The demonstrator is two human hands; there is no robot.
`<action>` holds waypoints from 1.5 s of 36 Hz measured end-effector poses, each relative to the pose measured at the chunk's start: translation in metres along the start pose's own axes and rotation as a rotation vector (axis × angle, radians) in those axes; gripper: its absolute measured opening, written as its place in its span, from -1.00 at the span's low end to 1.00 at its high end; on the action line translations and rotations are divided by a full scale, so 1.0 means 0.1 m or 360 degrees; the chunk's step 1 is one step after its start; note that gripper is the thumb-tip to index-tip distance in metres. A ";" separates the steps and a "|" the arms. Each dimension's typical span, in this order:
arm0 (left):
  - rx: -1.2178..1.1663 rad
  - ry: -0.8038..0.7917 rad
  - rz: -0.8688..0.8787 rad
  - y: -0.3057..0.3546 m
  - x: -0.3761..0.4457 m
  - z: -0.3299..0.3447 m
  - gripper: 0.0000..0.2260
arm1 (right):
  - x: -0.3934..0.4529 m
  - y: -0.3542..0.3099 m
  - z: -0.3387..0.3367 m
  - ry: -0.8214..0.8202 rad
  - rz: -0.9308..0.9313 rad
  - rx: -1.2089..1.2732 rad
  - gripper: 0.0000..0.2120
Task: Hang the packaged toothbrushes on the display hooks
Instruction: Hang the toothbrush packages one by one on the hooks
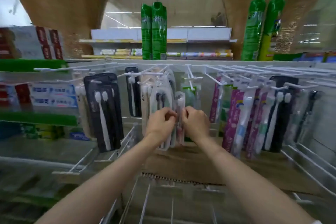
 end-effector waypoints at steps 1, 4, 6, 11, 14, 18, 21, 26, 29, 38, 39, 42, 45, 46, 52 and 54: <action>-0.0006 0.0001 0.0007 0.02 -0.02 0.03 -0.87 | -0.08 0.02 -0.06 -0.0022 0.0004 -0.0050 -0.67; -0.0095 0.0010 0.0021 0.10 -0.05 0.15 -0.86 | -0.25 0.08 -0.28 0.0027 -0.0035 -0.0105 -0.69; -0.0163 0.0016 0.0031 0.18 -0.06 0.23 -0.85 | -0.31 0.16 -0.42 0.0105 -0.0060 -0.0062 -0.71; -0.0293 0.0058 0.0064 0.42 -0.07 0.43 -0.80 | -0.45 0.39 -0.80 0.0273 -0.0053 0.0203 -0.77; -0.0371 0.0018 0.0066 0.54 -0.10 0.60 -0.76 | -0.54 0.53 -1.03 0.0285 -0.0061 0.0241 -0.80; -0.0483 -0.0072 0.0030 0.77 -0.19 0.85 -0.80 | -0.68 0.76 -1.35 0.0305 0.0009 0.0278 -0.75; -0.0521 -0.0107 0.0010 0.94 -0.25 1.01 -0.84 | -0.78 0.91 -1.59 0.0268 0.0086 0.0295 -0.73; -0.0390 -0.0099 0.0074 1.19 -0.32 1.19 -0.82 | -0.81 1.26 -1.89 0.0310 0.0221 0.0275 -0.75; -0.0448 -0.0060 0.0083 1.32 -0.36 1.23 -0.84 | -0.80 1.45 -2.06 0.0356 0.0335 0.0457 -0.75; -0.0599 -0.0076 0.0043 1.57 -0.40 1.40 -0.82 | -0.72 1.72 -2.36 0.0279 0.0432 0.0677 -0.76; -0.0594 -0.0081 0.0044 1.60 -0.40 1.40 -0.83 | -0.71 1.74 -2.37 0.0261 0.0430 0.0693 -0.76; -0.0613 -0.0108 0.0031 1.66 -0.40 1.43 -0.85 | -0.68 1.78 -2.40 0.0225 0.0428 0.0700 -0.75; -0.0647 -0.0113 0.0001 1.70 -0.39 1.45 -0.86 | -0.64 1.82 -2.43 0.0216 0.0452 0.0723 -0.75; -0.0646 -0.0114 -0.0005 1.72 -0.38 1.46 -0.86 | -0.63 1.84 -2.43 0.0213 0.0470 0.0726 -0.74; -0.0617 -0.0161 0.0022 1.82 -0.35 1.49 -0.87 | -0.55 1.95 -2.43 0.0243 0.0534 0.0730 -0.72; -0.0636 -0.0186 0.0028 1.85 -0.34 1.53 -0.86 | -0.54 1.99 -2.43 0.0261 0.0578 0.0706 -0.71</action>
Point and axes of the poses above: each hand's wrist, its own x-axis towards the middle knuckle, its own z-axis out of the palm, y = z × x, the point moved 7 cm from there along x, towards the middle knuckle, and after that the axes turned 8 degrees about x, right-handed, at the moved point
